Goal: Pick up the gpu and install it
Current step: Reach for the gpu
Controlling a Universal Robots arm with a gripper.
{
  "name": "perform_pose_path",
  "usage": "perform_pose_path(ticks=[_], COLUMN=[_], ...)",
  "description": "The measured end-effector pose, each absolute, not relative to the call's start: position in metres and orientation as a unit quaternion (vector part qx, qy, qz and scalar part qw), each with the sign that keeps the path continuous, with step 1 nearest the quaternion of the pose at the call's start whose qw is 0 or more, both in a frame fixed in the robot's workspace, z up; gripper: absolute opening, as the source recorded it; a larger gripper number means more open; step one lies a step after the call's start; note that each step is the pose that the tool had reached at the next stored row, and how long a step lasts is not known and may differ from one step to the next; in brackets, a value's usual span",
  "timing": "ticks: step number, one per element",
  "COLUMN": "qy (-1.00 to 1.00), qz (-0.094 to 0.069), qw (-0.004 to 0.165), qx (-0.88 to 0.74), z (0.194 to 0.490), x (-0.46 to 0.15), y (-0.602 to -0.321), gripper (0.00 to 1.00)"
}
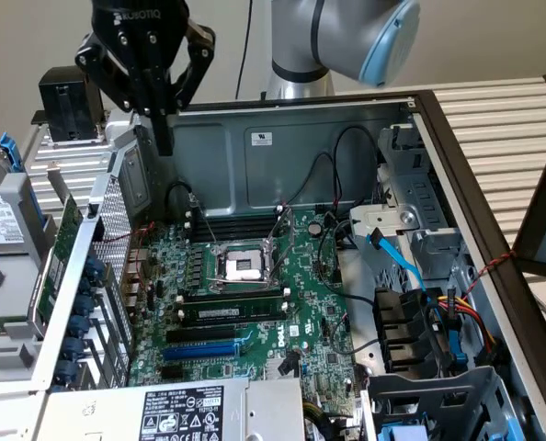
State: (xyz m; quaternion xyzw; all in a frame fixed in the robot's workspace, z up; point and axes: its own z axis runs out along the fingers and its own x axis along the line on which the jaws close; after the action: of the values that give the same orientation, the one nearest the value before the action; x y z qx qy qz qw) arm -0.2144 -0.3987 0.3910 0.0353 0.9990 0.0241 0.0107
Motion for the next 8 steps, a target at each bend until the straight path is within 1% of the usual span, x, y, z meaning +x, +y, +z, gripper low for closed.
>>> perform_pose_path(ticks=[5,8], qy=[0.999,0.999], qz=[0.024,0.024], qw=[0.009,0.003], qx=[0.035,0.036], z=[0.387,0.385], x=[-0.237,-0.256], y=[-0.397,-0.397], gripper=[0.11,0.11])
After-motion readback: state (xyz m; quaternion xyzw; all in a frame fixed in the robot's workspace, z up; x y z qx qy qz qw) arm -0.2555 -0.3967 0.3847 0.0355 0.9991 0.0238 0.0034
